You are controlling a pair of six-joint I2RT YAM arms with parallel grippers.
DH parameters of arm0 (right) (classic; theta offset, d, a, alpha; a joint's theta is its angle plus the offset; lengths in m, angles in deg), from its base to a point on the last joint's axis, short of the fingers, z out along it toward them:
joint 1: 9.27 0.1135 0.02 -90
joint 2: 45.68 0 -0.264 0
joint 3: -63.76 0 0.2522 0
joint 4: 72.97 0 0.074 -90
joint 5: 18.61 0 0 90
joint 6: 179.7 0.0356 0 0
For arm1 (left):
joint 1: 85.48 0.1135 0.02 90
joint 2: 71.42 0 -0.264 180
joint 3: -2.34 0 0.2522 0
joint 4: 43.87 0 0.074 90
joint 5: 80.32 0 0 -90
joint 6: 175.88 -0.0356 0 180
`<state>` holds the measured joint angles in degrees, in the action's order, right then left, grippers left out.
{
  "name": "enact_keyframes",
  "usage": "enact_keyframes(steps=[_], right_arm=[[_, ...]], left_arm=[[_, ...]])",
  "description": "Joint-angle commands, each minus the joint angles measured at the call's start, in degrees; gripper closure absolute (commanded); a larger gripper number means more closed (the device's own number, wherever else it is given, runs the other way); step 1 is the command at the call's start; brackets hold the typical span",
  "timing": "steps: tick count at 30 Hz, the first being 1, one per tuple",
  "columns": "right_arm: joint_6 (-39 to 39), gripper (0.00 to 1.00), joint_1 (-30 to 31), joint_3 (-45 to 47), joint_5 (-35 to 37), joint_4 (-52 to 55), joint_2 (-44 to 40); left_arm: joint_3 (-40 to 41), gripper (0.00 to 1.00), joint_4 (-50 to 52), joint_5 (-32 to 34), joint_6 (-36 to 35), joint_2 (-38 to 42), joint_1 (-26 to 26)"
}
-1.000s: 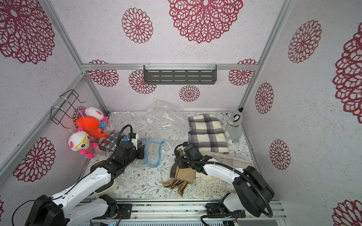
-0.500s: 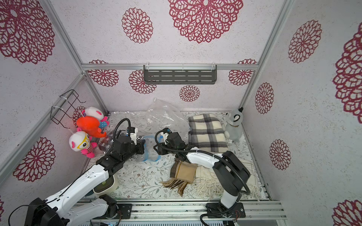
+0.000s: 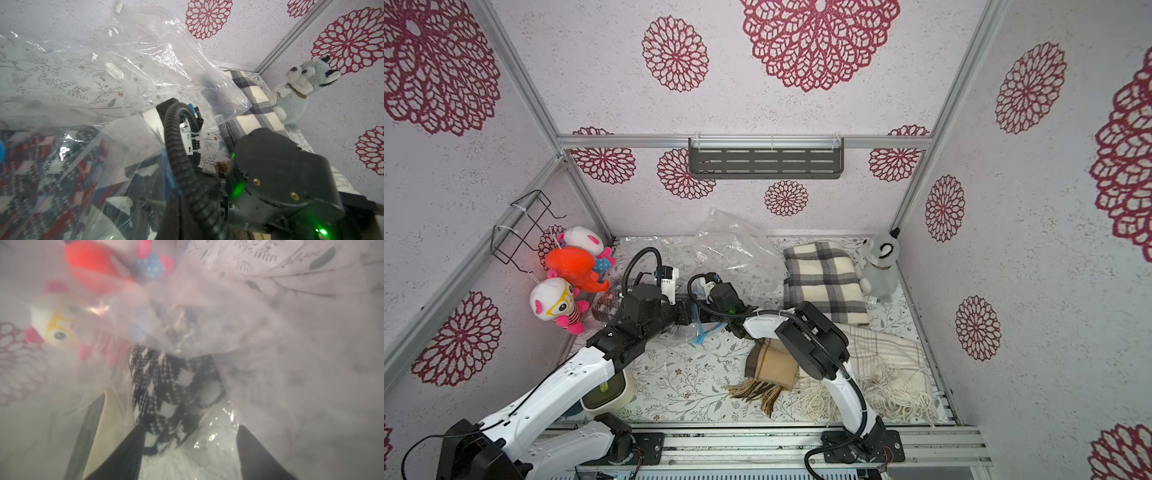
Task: Take the scarf out of the vacuum bag
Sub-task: Take out the scarf from the vacuum bag.
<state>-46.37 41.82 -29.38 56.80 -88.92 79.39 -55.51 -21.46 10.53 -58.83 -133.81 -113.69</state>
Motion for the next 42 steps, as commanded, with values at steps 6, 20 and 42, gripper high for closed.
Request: enact_keyframes(steps=[6,20,42], right_arm=[[4.5,0.17,1.04,1.52,2.21,-10.6,0.92],[11.24,0.18,4.37,-13.45,-0.75,-15.66,15.7],[8.86,1.0,1.42,0.89,-0.49,-18.62,7.3]], left_arm=[[0.23,1.0,-8.07,-2.46,1.61,-3.35,-0.71],[-0.99,1.0,-7.11,-4.11,1.38,-3.51,-1.32],[3.47,1.0,-6.59,2.49,0.72,1.75,0.81]])
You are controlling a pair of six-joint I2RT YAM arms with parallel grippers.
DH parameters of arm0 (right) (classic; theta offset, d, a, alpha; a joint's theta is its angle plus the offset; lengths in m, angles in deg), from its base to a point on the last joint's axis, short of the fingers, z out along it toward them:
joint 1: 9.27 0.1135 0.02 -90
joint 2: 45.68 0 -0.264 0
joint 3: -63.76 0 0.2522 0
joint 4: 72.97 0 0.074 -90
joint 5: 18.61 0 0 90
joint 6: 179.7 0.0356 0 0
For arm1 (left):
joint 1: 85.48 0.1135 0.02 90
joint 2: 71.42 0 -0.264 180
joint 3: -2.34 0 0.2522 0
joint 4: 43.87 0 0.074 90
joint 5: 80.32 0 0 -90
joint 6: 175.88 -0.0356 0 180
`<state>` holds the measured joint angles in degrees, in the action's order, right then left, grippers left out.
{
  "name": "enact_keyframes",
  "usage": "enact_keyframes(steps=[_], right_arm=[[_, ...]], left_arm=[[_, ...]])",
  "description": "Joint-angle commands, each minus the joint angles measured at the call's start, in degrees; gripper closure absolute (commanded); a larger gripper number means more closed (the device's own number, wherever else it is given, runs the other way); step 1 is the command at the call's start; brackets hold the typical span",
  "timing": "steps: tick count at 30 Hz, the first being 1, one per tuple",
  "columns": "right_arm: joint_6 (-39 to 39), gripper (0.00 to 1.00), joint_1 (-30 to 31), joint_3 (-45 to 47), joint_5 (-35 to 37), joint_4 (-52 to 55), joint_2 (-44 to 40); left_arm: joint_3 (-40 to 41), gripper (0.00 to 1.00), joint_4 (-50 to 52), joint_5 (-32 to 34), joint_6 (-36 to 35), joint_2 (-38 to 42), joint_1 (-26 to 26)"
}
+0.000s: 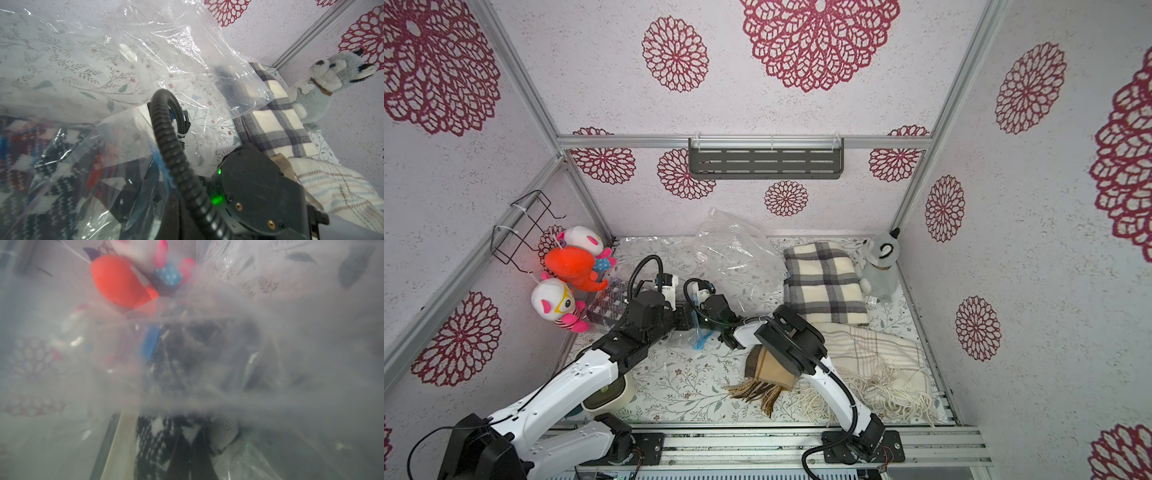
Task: Take the scarf out of the vacuum bag
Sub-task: Take out the scarf from the vacuum bag.
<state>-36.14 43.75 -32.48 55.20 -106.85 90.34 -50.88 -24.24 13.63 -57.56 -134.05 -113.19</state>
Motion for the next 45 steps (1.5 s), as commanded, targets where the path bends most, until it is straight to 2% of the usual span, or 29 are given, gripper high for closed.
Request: enact_keyframes(steps=[1,6,8,9,11,12,13,15,19,21,25,29,30,33,42,45], right_arm=[[-1.71,1.0,-0.54,6.9,2.09,-1.83,-5.47],[-3.71,1.0,-0.56,11.12,0.17,0.1,-9.13],[-4.32,1.0,-1.01,10.23,-0.4,1.78,-8.51],[-4.58,1.0,-1.28,9.98,-0.4,2.57,-8.22],[-4.39,1.0,-2.6,10.11,-1.01,2.75,-7.83],[-4.22,1.0,-3.45,10.59,-1.55,2.52,-8.05],[-4.21,1.0,-4.23,11.06,-2.41,2.27,-8.51],[-6.09,1.0,-5.14,10.44,-4.01,5.17,-9.39],[-6.81,1.0,-5.62,10.0,-5.99,6.56,-9.13],[-6.07,1.0,-6.05,10.08,-7.71,5.48,-8.48],[-6.29,1.0,-6.61,8.73,-10.71,6.42,-7.31],[-7.77,1.0,-6.69,7.03,-11.69,9.4,-6.62],[-7.79,1.0,-6.72,6.81,-11.86,9.34,-6.65],[-8.03,1.0,-6.71,6.46,-11.6,9.76,-6.34],[-7.51,1.0,-6.42,7.17,-11.52,8.78,-5.63],[-7.5,1.0,-6.21,7.2,-11.9,8.61,-5.47]], left_arm=[[-1.6,1.0,-3.3,-0.69,-0.59,1.91,0.28],[-3.08,1.0,-1.55,0.09,-2.7,-2.92,0.43],[-2.34,1.0,-4.61,-2.73,-2.68,-4.11,0.43],[-2.2,0.96,-5.74,-4.57,-2.94,-4.16,0.46],[-2.51,0.5,-5.87,-5.92,-3.48,-2.97,0.55],[-2.9,0.36,-4.64,-4.11,-3.83,-1.84,0.62],[-3.37,0.28,-3.08,-1.57,-4.06,-0.31,0.92],[-4.53,0.2,0.87,1.83,-4.15,2.84,2.21],[-5.52,0.12,8.22,10.3,-2.58,6.8,5.14],[-5.54,0.12,12.4,7.13,-1.17,3.75,7.6],[0.58,0.01,9.89,8.87,2.28,3.6,7.58],[7.05,0.02,-1.22,-0.74,-2.59,6.43,5.05],[7.28,0.02,-0.86,-1.25,-4.54,6.09,3.11],[8.59,0.02,-0.78,3.63,-6.08,5.19,-0.77],[1.88,0.02,-0.5,12.12,-12.68,-9.08,-1.35],[0.5,0.03,-2.09,9.68,-13.93,-12.75,-1.21]])
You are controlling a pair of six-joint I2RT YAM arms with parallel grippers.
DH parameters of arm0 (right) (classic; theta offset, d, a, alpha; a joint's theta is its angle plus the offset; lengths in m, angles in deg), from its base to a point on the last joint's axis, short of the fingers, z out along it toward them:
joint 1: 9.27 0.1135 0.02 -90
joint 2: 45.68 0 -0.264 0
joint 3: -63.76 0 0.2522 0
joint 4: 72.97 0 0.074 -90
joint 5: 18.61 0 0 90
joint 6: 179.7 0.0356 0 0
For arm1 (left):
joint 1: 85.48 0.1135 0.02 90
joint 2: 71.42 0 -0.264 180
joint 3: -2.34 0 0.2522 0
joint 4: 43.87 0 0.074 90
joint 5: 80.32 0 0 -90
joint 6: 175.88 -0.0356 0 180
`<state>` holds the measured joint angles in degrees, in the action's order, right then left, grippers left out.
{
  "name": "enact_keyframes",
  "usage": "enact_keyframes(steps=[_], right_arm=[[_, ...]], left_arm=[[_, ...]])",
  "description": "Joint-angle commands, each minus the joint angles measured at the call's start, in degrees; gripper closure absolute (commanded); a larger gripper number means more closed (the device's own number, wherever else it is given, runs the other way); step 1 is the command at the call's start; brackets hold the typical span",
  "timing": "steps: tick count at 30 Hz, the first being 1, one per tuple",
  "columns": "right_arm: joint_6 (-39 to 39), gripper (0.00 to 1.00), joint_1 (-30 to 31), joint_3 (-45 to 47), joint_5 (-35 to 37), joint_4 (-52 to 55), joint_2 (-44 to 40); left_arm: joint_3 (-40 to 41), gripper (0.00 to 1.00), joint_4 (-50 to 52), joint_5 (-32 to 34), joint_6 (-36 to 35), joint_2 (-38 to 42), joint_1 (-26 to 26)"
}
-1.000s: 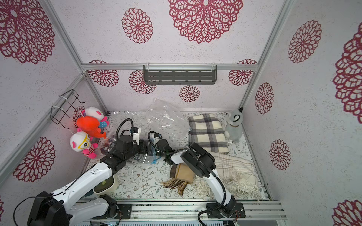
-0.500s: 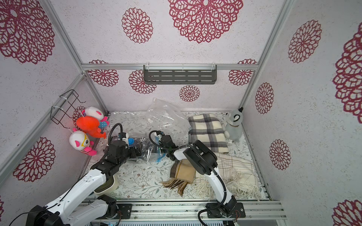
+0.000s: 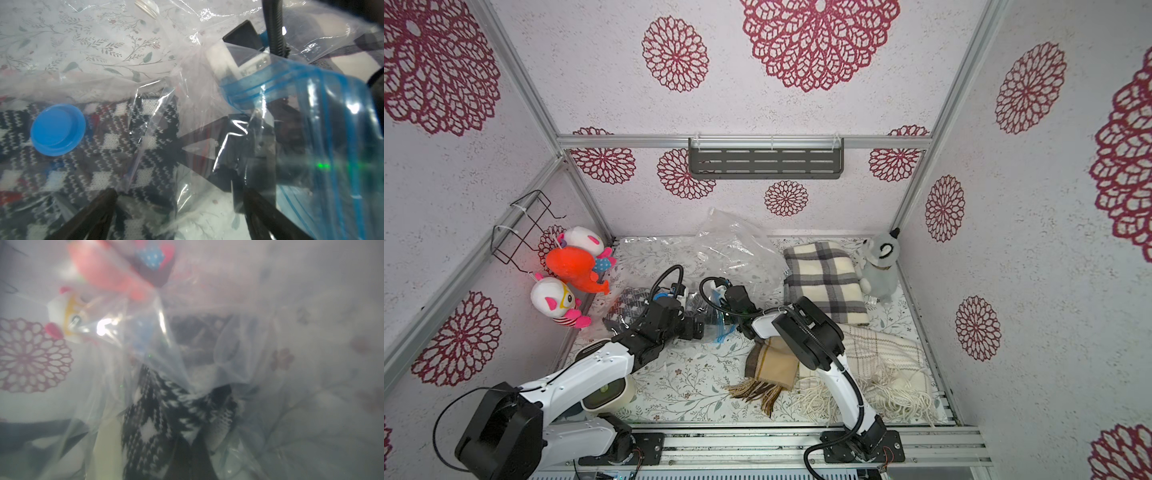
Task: Take the scarf out of the vacuum bag
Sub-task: Take out the scarf from the vacuum bag.
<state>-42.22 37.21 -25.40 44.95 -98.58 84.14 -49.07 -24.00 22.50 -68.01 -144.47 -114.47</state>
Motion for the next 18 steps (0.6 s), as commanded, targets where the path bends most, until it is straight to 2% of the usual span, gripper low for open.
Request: enact_keyframes(steps=[1,2,3,4,5,6,8,12,15,18], right_arm=[[-1.45,1.0,0.44,0.08,-1.73,0.18,0.82],[-1.59,1.0,0.53,0.06,-1.73,0.16,0.96],[-1.61,1.0,0.67,-0.08,-1.69,0.23,1.07],[-1.61,1.0,0.72,-0.23,-1.9,0.18,1.36],[-1.52,1.0,0.72,-0.26,-2.05,0.02,1.52],[-1.59,1.0,0.72,-0.19,-2.13,0.1,1.5],[-1.79,1.0,0.72,0.47,-2.13,0.37,0.93],[-4.04,1.0,0.34,1.96,-2.32,3.52,-2.48],[-5.84,1.0,-1.3,5.37,-2.98,6.09,-6.81],[-8.66,1.0,-2.01,7.16,-2.67,11.11,-10.2]], left_arm=[[-1.72,0.09,-2.88,-0.43,-3.45,-3.36,0.06],[-2.05,0.18,-3.28,-1.23,-3.54,-4.02,0.07],[-2.08,0.34,-4.2,-2.44,-3.7,-4.78,0.16],[-2.14,0.61,-5.29,-3.72,-3.73,-5.42,0.52],[-2.53,0.95,-5.17,-3.73,-3.28,-5.93,0.69],[-2.61,1.0,-5.29,-2.87,-3.02,-6.41,0.78],[-3.18,1.0,-3.93,-2.44,-2.81,-6.91,1.47],[-2.81,1.0,-1.57,5.04,0.31,-6.86,4.13],[-3.75,1.0,1.59,9.75,4.32,-10.31,7.84],[-4.82,1.0,1.5,4.26,5.77,-14.6,11.85]])
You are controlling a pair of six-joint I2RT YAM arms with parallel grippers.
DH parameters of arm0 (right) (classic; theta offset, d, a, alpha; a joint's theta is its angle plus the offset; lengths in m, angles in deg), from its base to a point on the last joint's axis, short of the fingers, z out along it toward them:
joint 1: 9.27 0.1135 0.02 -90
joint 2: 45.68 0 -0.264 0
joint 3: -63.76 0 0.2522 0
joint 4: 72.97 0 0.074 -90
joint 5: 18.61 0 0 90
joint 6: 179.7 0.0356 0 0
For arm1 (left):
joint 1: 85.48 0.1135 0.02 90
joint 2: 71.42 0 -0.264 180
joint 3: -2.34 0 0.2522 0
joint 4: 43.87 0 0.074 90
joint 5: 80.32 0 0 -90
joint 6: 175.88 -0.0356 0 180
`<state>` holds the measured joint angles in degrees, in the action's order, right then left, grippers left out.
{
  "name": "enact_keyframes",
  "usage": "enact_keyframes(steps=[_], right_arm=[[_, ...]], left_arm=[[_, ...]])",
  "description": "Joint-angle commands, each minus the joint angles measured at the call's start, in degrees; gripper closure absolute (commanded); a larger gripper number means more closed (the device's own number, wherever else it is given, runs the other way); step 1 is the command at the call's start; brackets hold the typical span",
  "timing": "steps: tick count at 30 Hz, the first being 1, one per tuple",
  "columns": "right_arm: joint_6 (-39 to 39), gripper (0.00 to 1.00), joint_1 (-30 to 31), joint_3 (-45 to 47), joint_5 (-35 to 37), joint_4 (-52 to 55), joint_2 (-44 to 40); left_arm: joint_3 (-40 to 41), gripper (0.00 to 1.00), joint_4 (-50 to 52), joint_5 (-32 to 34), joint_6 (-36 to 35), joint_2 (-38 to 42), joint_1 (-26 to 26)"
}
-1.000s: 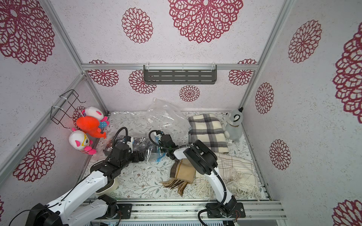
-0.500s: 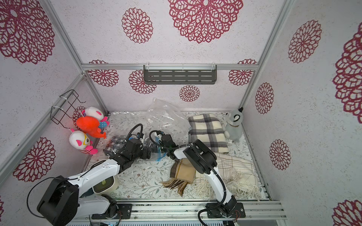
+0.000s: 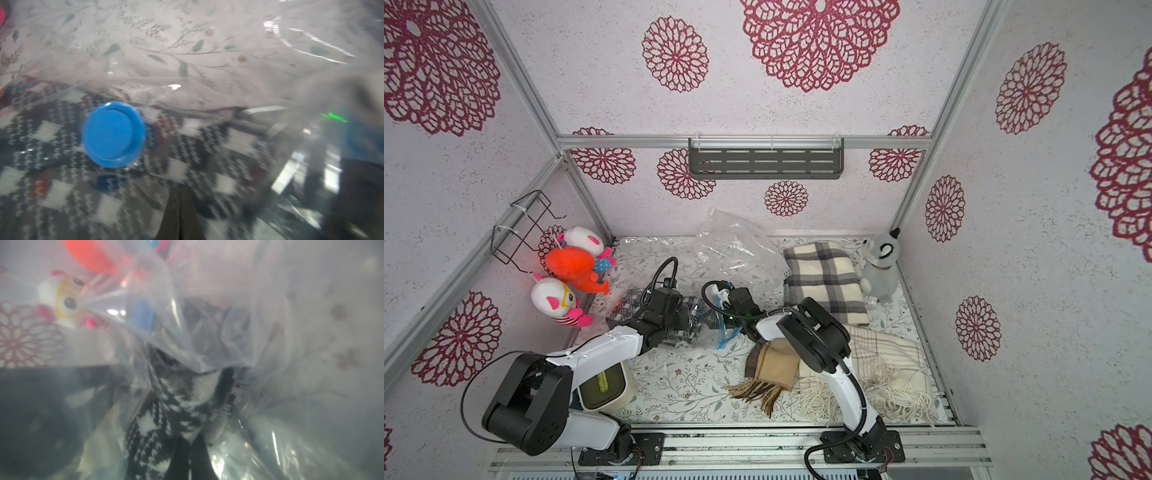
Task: Take the scarf out of the vacuum bag
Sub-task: Take out the scarf from the vacuum bag.
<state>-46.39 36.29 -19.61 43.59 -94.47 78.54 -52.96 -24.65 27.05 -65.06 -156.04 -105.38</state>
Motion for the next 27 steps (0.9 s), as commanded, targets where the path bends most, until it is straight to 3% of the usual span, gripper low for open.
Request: enact_keyframes(steps=[1,9,12,13,15,17,23,27], right_arm=[[-5.32,1.0,-1.11,1.86,-0.7,8.45,-5.64],[-7.5,1.0,-2.41,4.3,5.26,12.3,-8.6],[-5.77,0.55,-1.99,4.4,2.05,8.42,-7.19],[-5.68,0.46,-1.8,4.46,2.12,8.21,-7.07],[-4.2,0.38,-1.62,4.98,1.98,5.35,-6.44],[-2.08,0.26,-1.25,4.52,0.33,1.35,-4.61],[-0.75,0.22,2.91,-6.0,-1.26,3.21,3.5],[4.43,0.22,3.7,-7.91,-1.09,-4.77,8.15]], left_arm=[[-0.79,1.0,0.71,-1.73,2.82,-3.65,3.26],[-1.62,1.0,-1.4,-2.95,4.51,-2.91,5.84],[-1.67,1.0,-1.47,-4.84,4.9,-1.17,5.77],[-1.17,1.0,-2.1,-5.14,4.81,-0.78,5.76],[0.04,0.9,-4.09,-4.94,4.15,-0.39,6.19],[1.37,0.89,-6.68,-6.34,4.61,-0.02,7.24],[-0.17,0.87,-6.53,-10.5,4.97,-2.86,7.83],[-0.83,0.87,-6.37,-12.23,5.23,-5.11,7.77]])
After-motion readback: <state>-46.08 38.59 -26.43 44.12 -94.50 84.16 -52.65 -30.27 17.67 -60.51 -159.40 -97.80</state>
